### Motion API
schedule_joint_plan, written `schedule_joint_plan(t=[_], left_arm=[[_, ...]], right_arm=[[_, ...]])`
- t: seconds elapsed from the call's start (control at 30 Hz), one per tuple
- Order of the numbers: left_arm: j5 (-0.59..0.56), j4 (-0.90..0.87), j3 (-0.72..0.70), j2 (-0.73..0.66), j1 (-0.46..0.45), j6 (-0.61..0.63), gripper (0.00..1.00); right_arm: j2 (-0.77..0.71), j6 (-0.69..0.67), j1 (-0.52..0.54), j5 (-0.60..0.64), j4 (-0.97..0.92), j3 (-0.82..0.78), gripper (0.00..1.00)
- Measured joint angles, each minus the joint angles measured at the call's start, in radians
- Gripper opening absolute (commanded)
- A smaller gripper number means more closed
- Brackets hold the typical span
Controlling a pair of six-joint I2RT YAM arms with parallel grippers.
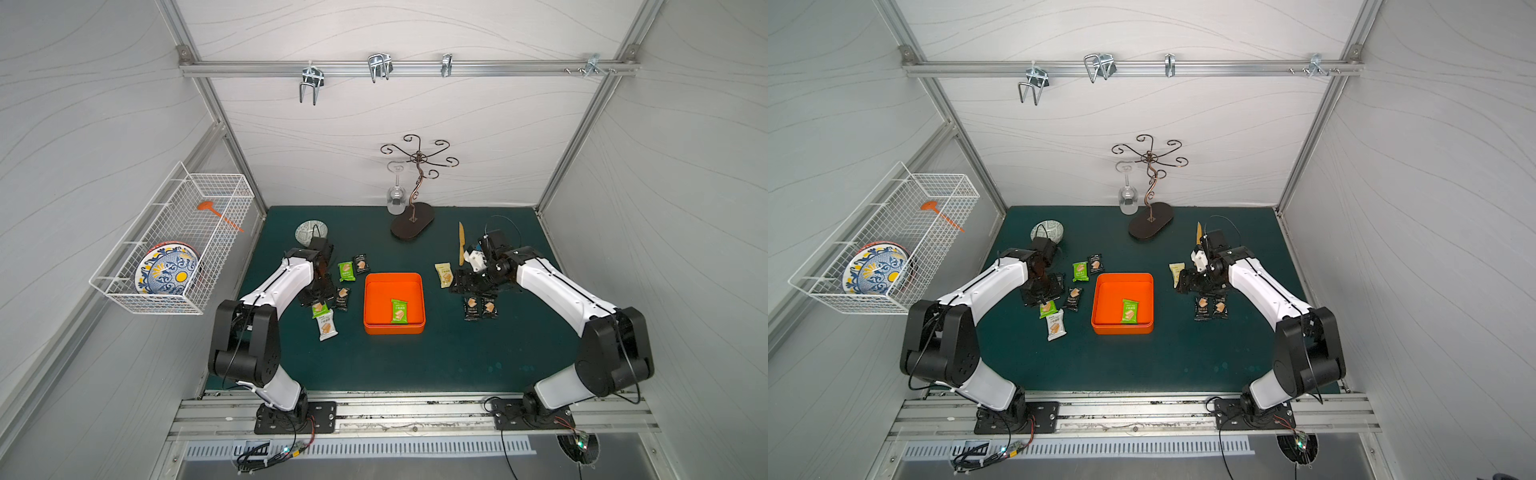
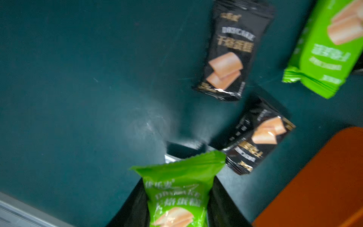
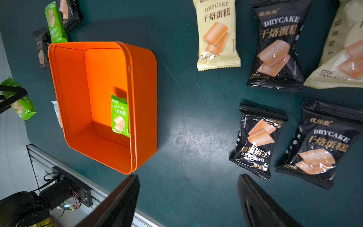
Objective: Take the cookies out of the storage box
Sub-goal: Place the cookie at the center of the board.
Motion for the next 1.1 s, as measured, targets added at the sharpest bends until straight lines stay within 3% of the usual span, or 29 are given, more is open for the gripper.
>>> schedule_joint_plan(t=[0.5,0.73,0.97,1.1], left_arm=[[-0.024,0.164,-0.018,0.137,0.121,0.019,0.44],[-0.024,0.193,-0.037,0.15,0.122,0.027,0.62],[-0.031,0.182,-0.035,0.145,0.122,0.035,0.66],[-0.019,0.135,-0.01,0.101,0.122,0.032,0.67]], right_arm=[[0.0,0.0,0.0,0.007,-0.018,0.0,0.84],[0.0,0.0,0.0,0.01,-0.035,0.011,0.84],[0.008,-0.001,0.025,0.029,-0.045,0.069,0.84],[0.016,0.003,0.1,0.043,-0.044,0.099,0.83]])
